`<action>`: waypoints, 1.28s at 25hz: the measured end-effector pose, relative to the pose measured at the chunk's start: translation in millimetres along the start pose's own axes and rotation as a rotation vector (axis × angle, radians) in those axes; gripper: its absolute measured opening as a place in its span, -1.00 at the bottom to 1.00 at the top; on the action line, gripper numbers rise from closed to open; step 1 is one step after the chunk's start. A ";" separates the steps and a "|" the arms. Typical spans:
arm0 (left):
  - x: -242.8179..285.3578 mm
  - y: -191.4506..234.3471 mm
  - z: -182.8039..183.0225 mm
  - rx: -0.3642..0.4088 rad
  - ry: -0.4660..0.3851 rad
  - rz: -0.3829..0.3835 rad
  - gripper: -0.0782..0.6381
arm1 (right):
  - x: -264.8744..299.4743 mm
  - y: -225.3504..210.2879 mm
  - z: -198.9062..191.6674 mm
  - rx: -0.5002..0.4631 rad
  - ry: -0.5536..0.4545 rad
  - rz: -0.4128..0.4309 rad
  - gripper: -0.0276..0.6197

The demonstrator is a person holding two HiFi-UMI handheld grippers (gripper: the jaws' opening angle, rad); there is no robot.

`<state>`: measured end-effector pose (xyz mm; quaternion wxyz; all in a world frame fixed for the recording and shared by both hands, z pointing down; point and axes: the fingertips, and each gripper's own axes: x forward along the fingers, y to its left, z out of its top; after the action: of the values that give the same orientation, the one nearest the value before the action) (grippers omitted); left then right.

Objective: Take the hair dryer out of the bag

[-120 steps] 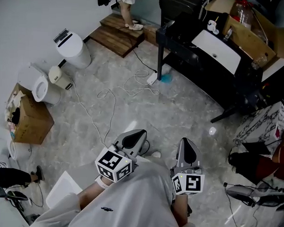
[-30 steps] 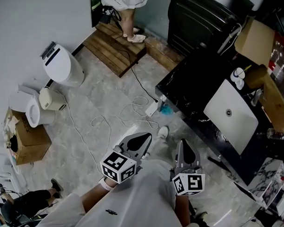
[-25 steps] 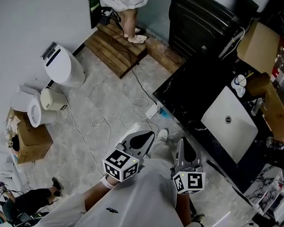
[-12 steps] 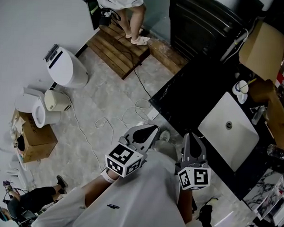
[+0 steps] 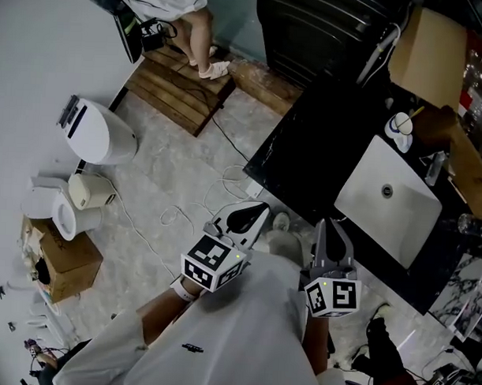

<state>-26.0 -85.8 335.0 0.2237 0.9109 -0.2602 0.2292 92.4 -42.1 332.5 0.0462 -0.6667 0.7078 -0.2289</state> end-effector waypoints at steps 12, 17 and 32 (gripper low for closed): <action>33.6 0.9 -13.4 0.101 0.060 -0.043 -0.76 | 5.6 -8.8 -18.4 -0.035 0.030 -0.037 -0.88; 48.4 5.8 -19.0 0.126 0.077 -0.049 -0.76 | 17.3 -6.7 -29.8 -0.031 0.039 -0.024 -0.88; 96.1 25.9 -63.8 0.233 0.183 -0.092 -0.62 | 36.6 -18.3 -67.0 -0.003 0.069 -0.093 -0.88</action>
<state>12.8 -107.7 444.5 0.1495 0.9169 -0.1681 0.3296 80.6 -59.9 408.1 0.0100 -0.6907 0.6775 -0.2527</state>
